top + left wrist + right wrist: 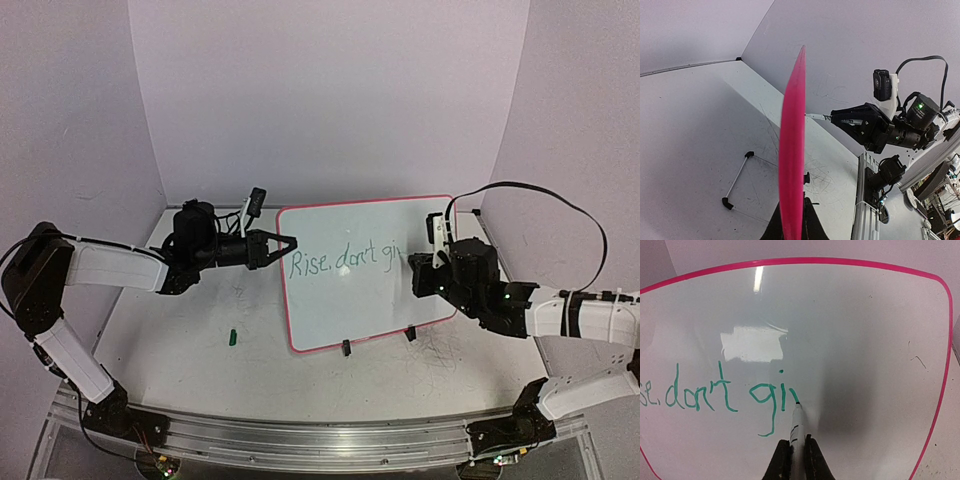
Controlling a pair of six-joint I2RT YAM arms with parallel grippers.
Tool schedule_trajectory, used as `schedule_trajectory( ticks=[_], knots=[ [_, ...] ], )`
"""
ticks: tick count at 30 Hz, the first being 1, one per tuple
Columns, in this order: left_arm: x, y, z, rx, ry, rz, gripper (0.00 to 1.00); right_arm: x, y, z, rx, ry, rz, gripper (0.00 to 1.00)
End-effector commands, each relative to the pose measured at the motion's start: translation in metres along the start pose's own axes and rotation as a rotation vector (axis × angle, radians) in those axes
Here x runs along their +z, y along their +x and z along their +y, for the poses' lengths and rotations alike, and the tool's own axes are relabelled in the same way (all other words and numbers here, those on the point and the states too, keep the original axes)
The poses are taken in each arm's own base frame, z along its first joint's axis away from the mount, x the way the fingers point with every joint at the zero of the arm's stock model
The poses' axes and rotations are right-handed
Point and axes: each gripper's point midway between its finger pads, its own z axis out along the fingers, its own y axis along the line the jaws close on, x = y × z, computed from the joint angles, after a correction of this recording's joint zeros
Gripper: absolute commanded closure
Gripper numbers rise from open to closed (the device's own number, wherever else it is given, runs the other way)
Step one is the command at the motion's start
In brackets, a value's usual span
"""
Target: Write a sentence on the whiteboard
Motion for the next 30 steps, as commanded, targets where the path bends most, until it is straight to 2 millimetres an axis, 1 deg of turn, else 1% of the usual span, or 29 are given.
schedule_trajectory(
  ticks=[1, 6, 13, 16, 22, 26, 30],
  knots=[
    [-0.004, -0.012, 0.020, 0.059, -0.102, -0.030, 1.00, 0.000, -0.016, -0.003, 0.012, 0.034, -0.043, 1.00],
    [-0.004, -0.011, 0.020, 0.061, -0.101, -0.028, 1.00, 0.003, -0.029, -0.004, 0.018, 0.057, -0.081, 1.00],
    [-0.006, -0.011, 0.019, 0.064, -0.105, -0.030, 1.00, 0.008, -0.036, -0.006, 0.018, 0.076, -0.099, 1.00],
    [-0.007, -0.011, 0.019, 0.065, -0.107, -0.030, 1.00, 0.006, -0.038, -0.006, 0.023, 0.072, -0.101, 1.00],
    [-0.007, -0.010, 0.019, 0.066, -0.107, -0.029, 1.00, -0.009, -0.032, -0.006, 0.042, 0.024, -0.087, 1.00],
    [-0.006, -0.010, 0.020, 0.066, -0.108, -0.028, 1.00, -0.007, -0.021, -0.008, 0.068, -0.021, -0.052, 1.00],
    [-0.007, -0.011, 0.018, 0.066, -0.105, -0.032, 1.00, -0.008, -0.024, -0.007, 0.080, -0.031, -0.066, 1.00]
  ],
)
